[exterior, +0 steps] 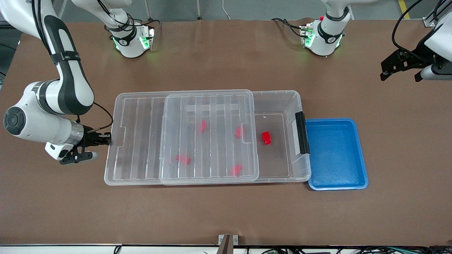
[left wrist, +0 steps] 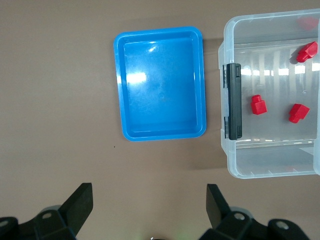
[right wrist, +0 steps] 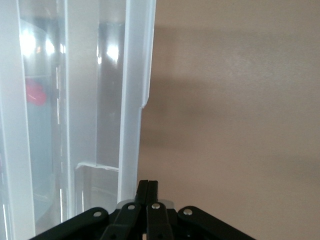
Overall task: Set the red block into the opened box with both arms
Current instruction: 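Push the box base back under the lid with the right gripper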
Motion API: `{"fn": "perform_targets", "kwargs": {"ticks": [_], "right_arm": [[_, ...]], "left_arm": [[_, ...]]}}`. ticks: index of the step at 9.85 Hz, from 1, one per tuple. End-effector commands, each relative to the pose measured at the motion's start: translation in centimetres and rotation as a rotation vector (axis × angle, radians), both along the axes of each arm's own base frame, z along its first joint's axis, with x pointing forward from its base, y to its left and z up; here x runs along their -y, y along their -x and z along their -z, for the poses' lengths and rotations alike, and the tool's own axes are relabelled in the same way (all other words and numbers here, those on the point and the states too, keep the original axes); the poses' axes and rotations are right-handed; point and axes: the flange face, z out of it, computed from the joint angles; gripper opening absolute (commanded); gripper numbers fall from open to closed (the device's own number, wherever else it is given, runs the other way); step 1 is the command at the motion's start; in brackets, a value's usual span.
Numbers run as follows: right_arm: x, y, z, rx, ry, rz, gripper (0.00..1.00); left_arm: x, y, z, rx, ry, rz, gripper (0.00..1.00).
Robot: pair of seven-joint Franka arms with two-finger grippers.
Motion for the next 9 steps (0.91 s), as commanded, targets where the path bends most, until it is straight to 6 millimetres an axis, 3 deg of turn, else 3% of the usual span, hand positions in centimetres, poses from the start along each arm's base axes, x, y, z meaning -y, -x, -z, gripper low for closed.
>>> {"fn": "perform_targets", "kwargs": {"ticks": [1,6,9], "right_arm": [[-4.5,-0.6,0.4,-0.015,-0.014,0.049,0.0],[-13.0,-1.0,1.3,-0.053,-0.046,0.123,0.0],[-15.6,-0.8,1.4,-0.046,-0.046,0.118,0.0]], "left_arm": [[-0.3,0.3,1.2,-0.039,0.014,0.009,1.0],[-0.7,0.1,1.4,-0.041,0.014,0.001,1.0],[-0.7,0.0,1.7,-0.045,0.014,0.003,1.0]]}}
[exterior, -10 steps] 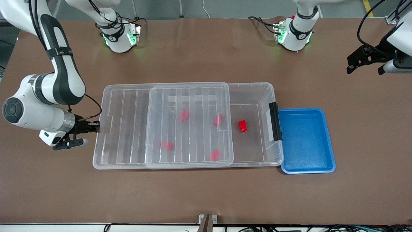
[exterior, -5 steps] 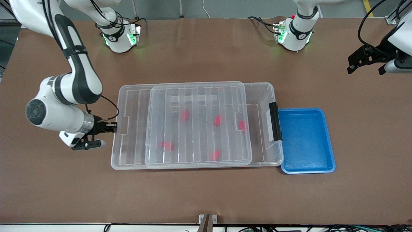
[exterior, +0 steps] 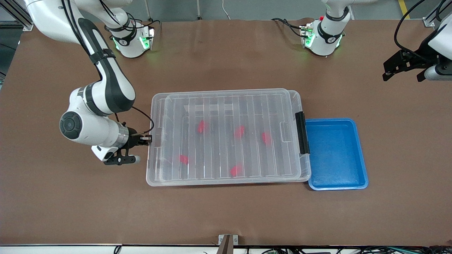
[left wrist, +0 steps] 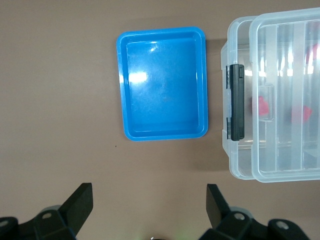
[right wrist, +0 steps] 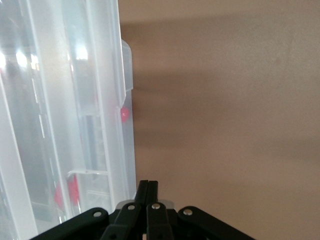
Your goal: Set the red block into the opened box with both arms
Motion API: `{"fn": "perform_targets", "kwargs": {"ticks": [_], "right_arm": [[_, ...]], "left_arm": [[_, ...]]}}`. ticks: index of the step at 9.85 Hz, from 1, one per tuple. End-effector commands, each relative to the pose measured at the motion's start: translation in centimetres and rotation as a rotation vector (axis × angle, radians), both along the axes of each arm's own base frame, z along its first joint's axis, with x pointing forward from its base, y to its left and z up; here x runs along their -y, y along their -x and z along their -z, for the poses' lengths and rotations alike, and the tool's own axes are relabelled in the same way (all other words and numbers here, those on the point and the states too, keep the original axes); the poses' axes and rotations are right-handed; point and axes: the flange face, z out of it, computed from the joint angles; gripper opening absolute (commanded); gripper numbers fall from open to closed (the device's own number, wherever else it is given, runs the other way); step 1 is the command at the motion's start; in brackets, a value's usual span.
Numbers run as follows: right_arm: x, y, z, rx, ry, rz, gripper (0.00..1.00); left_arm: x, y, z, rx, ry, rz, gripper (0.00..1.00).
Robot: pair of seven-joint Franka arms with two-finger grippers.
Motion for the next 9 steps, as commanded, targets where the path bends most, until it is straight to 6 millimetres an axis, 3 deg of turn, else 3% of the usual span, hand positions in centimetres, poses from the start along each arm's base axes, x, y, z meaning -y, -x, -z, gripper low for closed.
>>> {"fn": "perform_targets", "kwargs": {"ticks": [1,3,4,5,6,7,9], "right_arm": [[-1.4,-0.2,0.8,-0.005,-0.016,0.016,0.0],[-0.1,-0.6,0.4,0.002,-0.009,0.018,0.02],[1.2,-0.8,-0.6,0.0,-0.001,0.027,0.21],[3.4,-1.6,-2.0,-0.011,0.019,0.037,0.55],[5.1,-1.8,-4.6,-0.02,0.064,0.026,1.0],[6.5,-1.4,-7.8,-0.013,0.109,0.03,1.0],[13.5,-0.4,-15.4,0.08,0.145,0.169,1.0]], "left_arm": [[-0.1,0.1,1.5,-0.043,0.014,0.014,1.0],[0.1,0.2,1.5,-0.044,0.013,0.011,1.0],[0.1,0.2,1.5,-0.044,0.013,-0.003,1.0],[0.1,0.2,1.4,-0.043,0.013,-0.001,1.0],[0.1,0.2,1.5,-0.046,0.013,-0.003,1.0],[0.0,0.1,1.5,-0.044,0.012,0.005,1.0],[0.0,0.0,1.3,-0.038,0.008,0.012,1.0]]}}
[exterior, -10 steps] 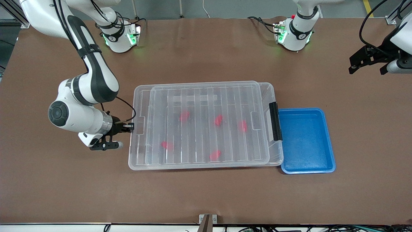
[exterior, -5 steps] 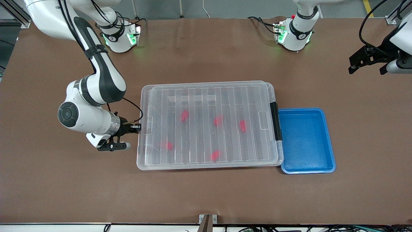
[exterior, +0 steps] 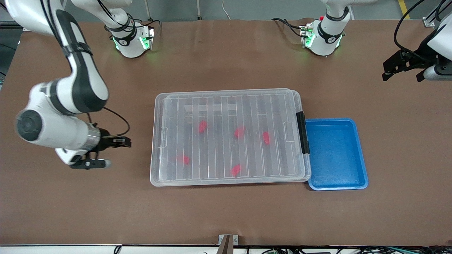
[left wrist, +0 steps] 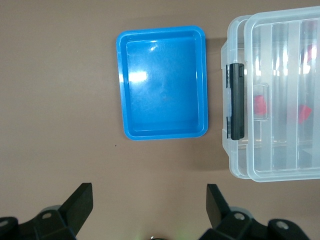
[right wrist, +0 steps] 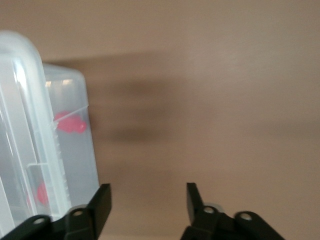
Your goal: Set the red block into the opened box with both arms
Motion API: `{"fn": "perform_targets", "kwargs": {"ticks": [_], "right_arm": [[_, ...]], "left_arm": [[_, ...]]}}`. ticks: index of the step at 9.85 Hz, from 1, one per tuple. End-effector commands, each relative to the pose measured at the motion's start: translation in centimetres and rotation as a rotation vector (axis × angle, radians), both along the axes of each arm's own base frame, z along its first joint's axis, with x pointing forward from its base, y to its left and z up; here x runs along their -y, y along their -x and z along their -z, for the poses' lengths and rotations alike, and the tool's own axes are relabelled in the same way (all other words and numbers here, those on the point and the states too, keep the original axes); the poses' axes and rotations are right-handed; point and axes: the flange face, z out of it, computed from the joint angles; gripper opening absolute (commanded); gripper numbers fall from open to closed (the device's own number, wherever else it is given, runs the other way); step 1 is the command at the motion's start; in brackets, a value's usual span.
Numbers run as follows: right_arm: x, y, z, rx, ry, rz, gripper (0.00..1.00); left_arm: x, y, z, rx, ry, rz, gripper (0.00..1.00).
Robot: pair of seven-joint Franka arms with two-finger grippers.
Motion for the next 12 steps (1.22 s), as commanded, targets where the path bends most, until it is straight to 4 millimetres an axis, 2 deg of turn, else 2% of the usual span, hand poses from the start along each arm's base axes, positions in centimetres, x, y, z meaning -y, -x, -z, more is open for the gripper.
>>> {"fn": "perform_targets", "kwargs": {"ticks": [1,3,4,5,6,8,10,12], "right_arm": [[6.8,3.0,-8.5,0.079,0.042,0.13,1.0],[12.1,6.7,-14.5,0.094,0.09,0.208,1.0],[14.0,8.8,-17.1,0.09,0.094,0.233,1.0],[14.9,11.0,-19.2,0.073,0.094,0.251,1.0],[15.2,12.4,-20.2,0.042,0.093,0.251,1.0],[15.5,13.1,-23.7,0.053,0.095,0.227,1.0],[16.7,12.7,-23.2,0.059,0.103,0.148,1.0],[16.8,12.6,-23.2,0.062,0.132,0.136,1.0]], "left_arm": [[0.0,-0.3,1.0,-0.029,0.007,0.012,1.0],[0.2,-0.4,0.5,-0.022,0.0,0.019,1.0],[0.1,-0.3,0.2,-0.022,-0.001,0.017,1.0],[0.2,-0.3,0.0,-0.019,-0.001,0.017,1.0],[0.3,-0.2,0.0,-0.023,-0.001,0.016,1.0],[0.4,-0.2,0.0,-0.025,-0.002,0.016,1.0],[0.4,-0.2,0.0,-0.024,0.0,0.013,1.0],[0.4,-0.2,-0.1,-0.022,0.0,0.013,1.0]]}}
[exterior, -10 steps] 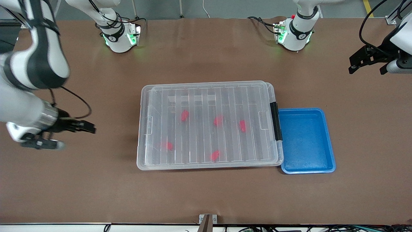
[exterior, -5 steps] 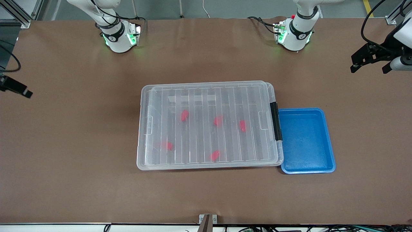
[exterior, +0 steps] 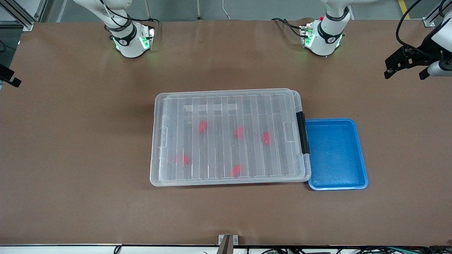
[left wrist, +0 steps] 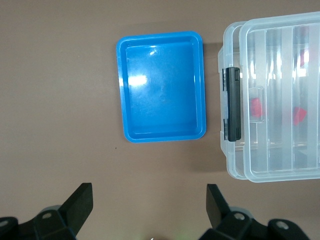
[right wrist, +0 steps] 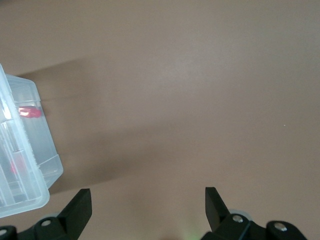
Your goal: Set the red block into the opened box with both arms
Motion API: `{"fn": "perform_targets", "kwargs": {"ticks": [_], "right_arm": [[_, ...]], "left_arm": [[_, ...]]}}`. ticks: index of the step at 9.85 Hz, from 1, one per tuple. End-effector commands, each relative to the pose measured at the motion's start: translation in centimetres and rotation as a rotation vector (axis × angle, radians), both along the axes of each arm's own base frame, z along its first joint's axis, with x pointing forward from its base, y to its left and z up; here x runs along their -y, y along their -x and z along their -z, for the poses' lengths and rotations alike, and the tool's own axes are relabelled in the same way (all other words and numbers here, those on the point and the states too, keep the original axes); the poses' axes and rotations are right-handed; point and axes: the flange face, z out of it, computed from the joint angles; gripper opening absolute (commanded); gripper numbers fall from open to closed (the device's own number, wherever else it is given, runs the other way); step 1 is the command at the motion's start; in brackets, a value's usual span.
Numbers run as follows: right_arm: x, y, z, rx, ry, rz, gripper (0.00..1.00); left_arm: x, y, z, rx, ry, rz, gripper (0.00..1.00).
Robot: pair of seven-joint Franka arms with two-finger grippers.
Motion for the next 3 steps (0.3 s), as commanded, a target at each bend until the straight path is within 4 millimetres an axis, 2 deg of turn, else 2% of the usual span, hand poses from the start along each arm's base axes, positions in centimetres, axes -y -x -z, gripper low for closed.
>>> {"fn": "perform_targets", "kwargs": {"ticks": [1,3], "right_arm": [[0.44,-0.34,-0.43,0.015,0.02,-0.015,1.0],[0.51,-0.35,-0.37,0.017,0.013,-0.013,1.0]], "left_arm": [[0.08,-0.28,1.18,-0.04,-0.002,0.007,1.0],[0.0,-0.23,1.12,-0.04,-0.002,0.007,1.0]]}}
